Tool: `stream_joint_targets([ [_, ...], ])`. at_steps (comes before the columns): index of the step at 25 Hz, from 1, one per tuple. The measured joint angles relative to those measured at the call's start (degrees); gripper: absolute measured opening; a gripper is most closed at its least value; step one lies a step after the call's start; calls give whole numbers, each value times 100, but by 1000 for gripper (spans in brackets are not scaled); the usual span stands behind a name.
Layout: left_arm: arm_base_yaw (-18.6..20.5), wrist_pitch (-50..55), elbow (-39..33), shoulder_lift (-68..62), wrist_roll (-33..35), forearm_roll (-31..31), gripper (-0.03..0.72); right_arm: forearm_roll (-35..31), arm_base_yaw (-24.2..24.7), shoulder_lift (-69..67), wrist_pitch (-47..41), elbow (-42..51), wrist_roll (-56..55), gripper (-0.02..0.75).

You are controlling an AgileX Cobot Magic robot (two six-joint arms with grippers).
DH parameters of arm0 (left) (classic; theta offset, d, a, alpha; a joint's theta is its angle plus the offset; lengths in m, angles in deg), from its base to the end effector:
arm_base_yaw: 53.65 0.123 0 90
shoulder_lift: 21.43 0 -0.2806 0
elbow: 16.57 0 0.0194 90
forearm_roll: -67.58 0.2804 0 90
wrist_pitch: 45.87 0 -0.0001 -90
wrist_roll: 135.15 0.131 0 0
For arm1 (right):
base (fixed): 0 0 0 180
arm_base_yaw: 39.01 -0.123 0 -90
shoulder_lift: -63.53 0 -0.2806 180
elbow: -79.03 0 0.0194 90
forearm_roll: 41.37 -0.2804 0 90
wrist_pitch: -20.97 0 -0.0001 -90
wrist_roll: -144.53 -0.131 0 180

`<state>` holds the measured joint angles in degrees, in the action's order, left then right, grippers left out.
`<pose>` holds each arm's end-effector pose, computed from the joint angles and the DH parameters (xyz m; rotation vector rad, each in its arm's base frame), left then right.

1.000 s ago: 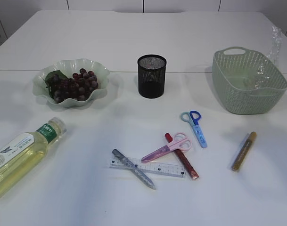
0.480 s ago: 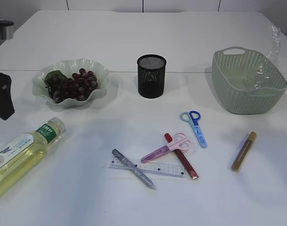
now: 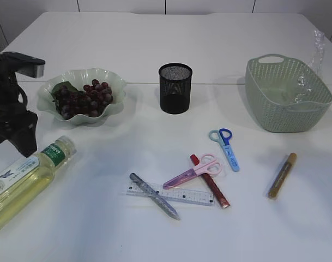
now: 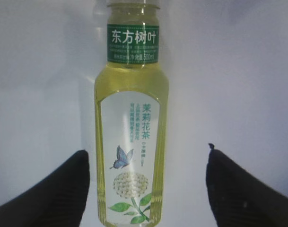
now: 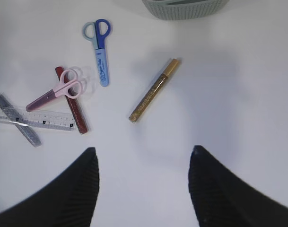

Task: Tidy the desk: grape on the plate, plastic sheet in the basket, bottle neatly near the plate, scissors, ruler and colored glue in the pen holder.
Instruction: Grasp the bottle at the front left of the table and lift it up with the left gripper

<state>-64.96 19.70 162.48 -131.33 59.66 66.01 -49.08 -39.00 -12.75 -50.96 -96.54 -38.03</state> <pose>0.3647 -0.0763 0.1745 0.6797 3.0022 -0.0360 0.2670 0.0167 0.3447 0.0738 2.6600 0.1984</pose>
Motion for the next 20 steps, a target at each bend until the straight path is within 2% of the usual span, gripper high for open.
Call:
stream_joint_targets([
  [20,0,-364,86,-1185,56,249,573,-91,0,0,20,9,13,454],
])
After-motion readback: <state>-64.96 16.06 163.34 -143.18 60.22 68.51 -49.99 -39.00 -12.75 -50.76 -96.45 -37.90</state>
